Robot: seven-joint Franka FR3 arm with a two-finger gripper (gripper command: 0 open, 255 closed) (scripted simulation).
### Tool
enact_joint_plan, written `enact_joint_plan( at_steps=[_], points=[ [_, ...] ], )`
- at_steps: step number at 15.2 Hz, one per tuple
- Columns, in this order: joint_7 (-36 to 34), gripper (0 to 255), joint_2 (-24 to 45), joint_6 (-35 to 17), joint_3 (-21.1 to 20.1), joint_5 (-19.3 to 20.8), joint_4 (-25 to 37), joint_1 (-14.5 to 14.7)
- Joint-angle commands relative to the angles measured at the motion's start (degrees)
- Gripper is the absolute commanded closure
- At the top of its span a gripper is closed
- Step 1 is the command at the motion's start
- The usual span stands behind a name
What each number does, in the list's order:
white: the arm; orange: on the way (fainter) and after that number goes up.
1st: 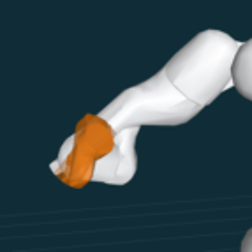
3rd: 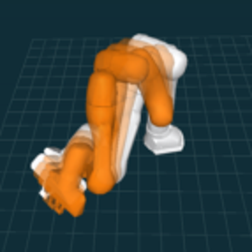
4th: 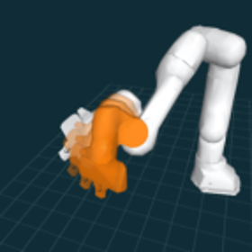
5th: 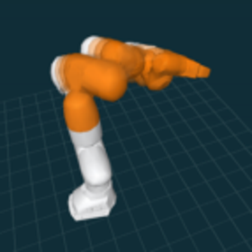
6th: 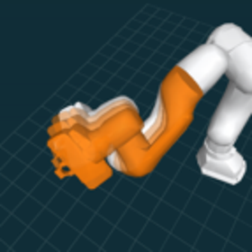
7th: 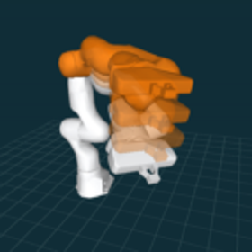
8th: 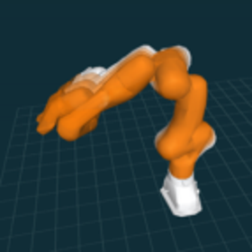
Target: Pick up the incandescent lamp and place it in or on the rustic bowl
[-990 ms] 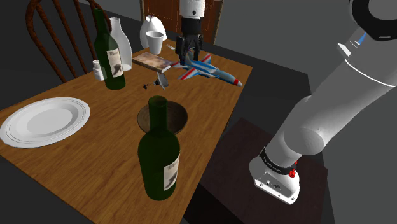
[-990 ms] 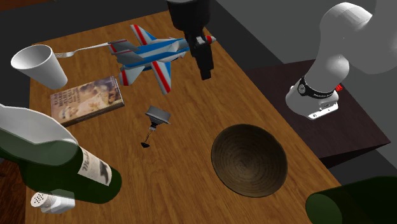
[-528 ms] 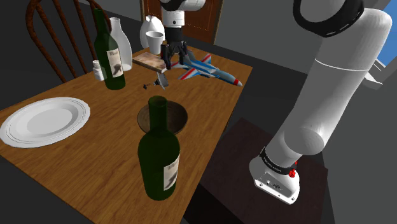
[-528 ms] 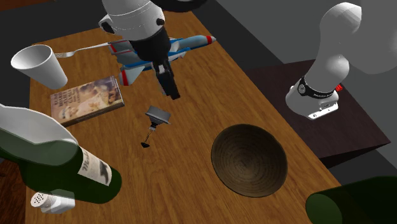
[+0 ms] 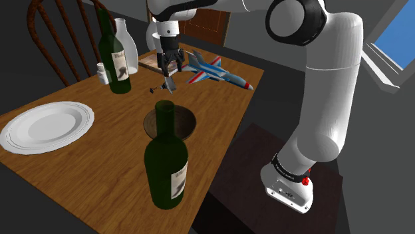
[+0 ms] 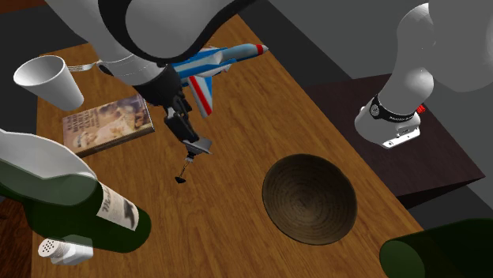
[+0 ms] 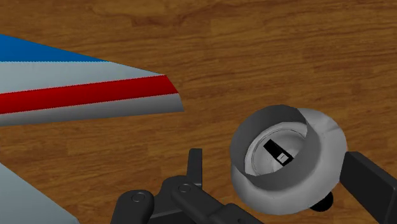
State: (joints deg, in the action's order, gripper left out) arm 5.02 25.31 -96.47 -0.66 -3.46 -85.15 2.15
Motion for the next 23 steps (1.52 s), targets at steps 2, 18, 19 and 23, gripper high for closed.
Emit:
enact_joint_plan(
  at_steps=[2,18,19,23],
  points=[
    [0.0,0,-0.1,-2.3,0.0,0.0,-2.4,0.1],
    [0.1,255,-1.0,-4.8,0.0,-0.1,-5.8,0.2],
    [-0.2,255,-1.2,-4.5,-0.1,-0.1,-5.7,0.4],
    [0.3,255,-0.5,-3.6,0.9,-0.4,-4.1,0.9]
  ],
)
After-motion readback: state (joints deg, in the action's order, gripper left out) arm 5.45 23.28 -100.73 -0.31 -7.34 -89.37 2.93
